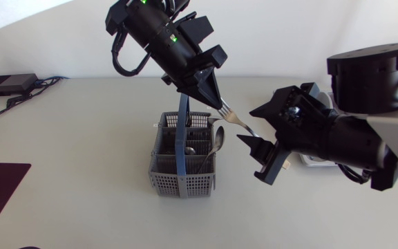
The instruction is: Sort the cutlery from the basket into the organizer compartments.
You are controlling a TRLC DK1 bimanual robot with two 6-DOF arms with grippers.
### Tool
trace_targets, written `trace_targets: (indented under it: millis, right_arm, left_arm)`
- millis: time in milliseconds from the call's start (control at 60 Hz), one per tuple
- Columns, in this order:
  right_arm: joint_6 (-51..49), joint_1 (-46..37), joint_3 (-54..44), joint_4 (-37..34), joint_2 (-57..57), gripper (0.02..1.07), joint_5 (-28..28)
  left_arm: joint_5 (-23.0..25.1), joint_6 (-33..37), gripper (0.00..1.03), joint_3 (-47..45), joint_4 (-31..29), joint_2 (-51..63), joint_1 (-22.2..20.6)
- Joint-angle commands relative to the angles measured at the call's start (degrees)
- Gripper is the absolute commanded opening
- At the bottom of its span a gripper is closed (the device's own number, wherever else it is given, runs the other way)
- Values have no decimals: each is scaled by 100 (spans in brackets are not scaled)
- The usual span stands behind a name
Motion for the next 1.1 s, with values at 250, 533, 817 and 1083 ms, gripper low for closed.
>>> trace_targets:
  millis: [250, 533, 817, 1083]
  right_arm:
    - [194, 44, 57, 95, 376, 12, 81]
    - [238, 79, 101, -116, 403, 8, 63]
    - [291, 88, 13, -239, 324, 8, 37]
    - [291, -360, -49, -379, 262, 8, 1]
  left_arm:
    - [108, 113, 4, 142, -201, 116, -3]
    - [108, 175, 5, 186, -254, 124, -12]
    - [152, 131, 63, 344, -210, 107, 67]
    - [310, -27, 99, 511, 247, -174, 489]
